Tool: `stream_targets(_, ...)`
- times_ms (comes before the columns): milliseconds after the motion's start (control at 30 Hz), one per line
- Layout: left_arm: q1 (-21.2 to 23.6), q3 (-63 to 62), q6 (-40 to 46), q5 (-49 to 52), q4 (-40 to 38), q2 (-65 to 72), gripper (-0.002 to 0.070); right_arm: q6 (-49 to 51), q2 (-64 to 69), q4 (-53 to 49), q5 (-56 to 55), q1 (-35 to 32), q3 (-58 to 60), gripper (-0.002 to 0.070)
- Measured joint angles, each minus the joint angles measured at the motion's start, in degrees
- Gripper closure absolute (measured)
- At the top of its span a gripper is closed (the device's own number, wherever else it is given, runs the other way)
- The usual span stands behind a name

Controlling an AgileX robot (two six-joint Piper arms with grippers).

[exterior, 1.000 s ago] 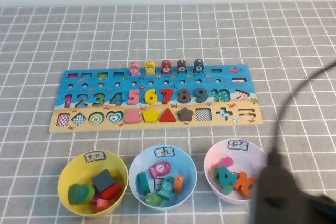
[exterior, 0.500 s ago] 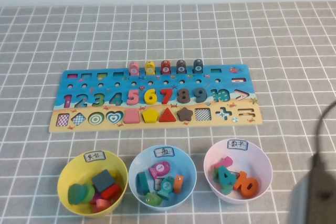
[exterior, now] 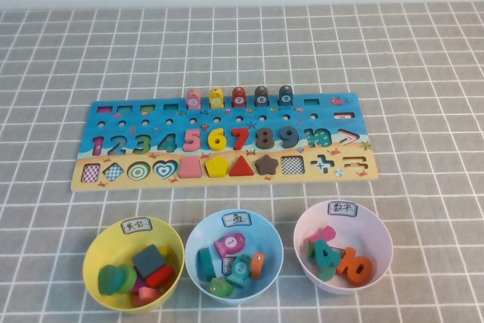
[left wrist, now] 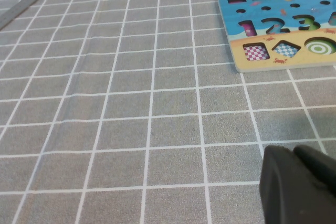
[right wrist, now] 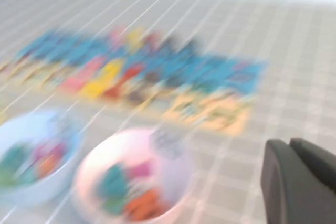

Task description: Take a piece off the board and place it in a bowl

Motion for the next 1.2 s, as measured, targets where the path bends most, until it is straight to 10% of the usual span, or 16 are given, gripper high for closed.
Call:
stream_targets(400,0.0,0.0,0.0,0.0,0.0,0.0,0.0678,-0.2,-14.6,0.1,-2.4,-19.3,6.8,0.0694)
stream_targets(1200,0.0,0.0,0.0,0.0,0.0,0.0,0.0678,-0.6,-15.0,-1.4,3.4,-20.0,14.9,0.0694)
